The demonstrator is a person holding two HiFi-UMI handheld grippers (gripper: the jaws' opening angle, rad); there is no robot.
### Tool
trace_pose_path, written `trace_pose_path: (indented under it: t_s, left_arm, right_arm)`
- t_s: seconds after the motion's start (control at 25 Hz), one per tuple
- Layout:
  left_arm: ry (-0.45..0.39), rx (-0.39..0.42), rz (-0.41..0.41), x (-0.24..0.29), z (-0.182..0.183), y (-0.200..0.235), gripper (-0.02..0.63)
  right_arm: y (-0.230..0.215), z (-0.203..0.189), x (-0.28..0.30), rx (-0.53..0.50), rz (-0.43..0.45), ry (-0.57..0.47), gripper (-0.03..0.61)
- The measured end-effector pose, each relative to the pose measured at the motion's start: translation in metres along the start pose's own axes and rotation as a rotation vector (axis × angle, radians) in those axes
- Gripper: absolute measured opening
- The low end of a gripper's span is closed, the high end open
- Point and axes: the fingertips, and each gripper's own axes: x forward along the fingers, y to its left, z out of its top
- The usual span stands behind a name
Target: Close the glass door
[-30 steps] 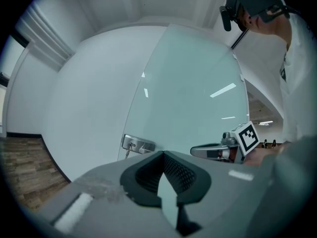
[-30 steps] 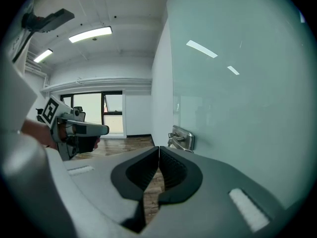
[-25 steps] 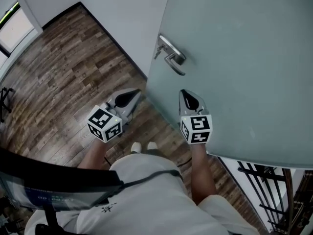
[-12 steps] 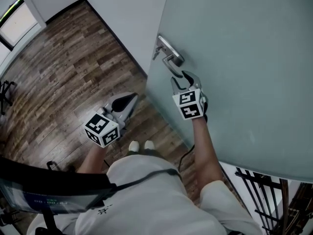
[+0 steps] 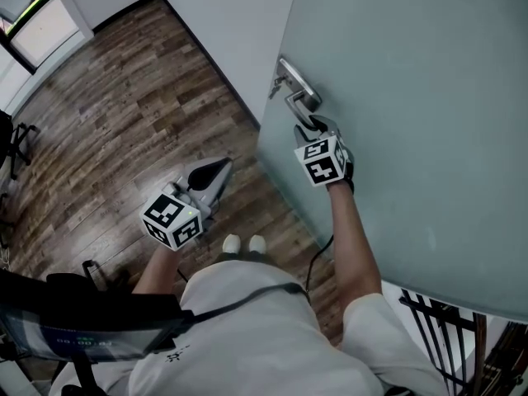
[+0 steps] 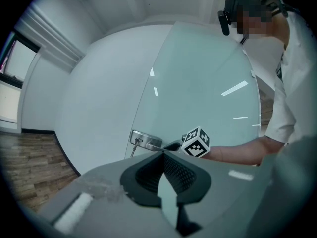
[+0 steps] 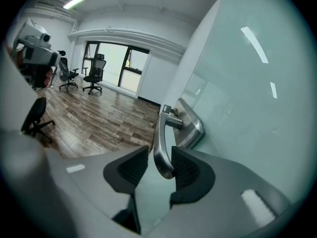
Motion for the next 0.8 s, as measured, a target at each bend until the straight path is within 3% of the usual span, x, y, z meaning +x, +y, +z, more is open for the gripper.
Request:
trace_pose_path:
  t_s: [0.08, 0.8]
  left_arm:
    - [-0.001, 0.001, 0.005, -0.004, 0.0, -0.002, 0.005]
    - [-0.012, 0.002, 0.051, -0.034, 0.003, -0.005, 0.005]
  right_arm:
    - [-0.003, 0.001, -0.002, 0.025, -0.007, -0.007, 0.104]
    - [0.01, 0.015, -0.01, 0.06, 0.082, -0.009, 0.092]
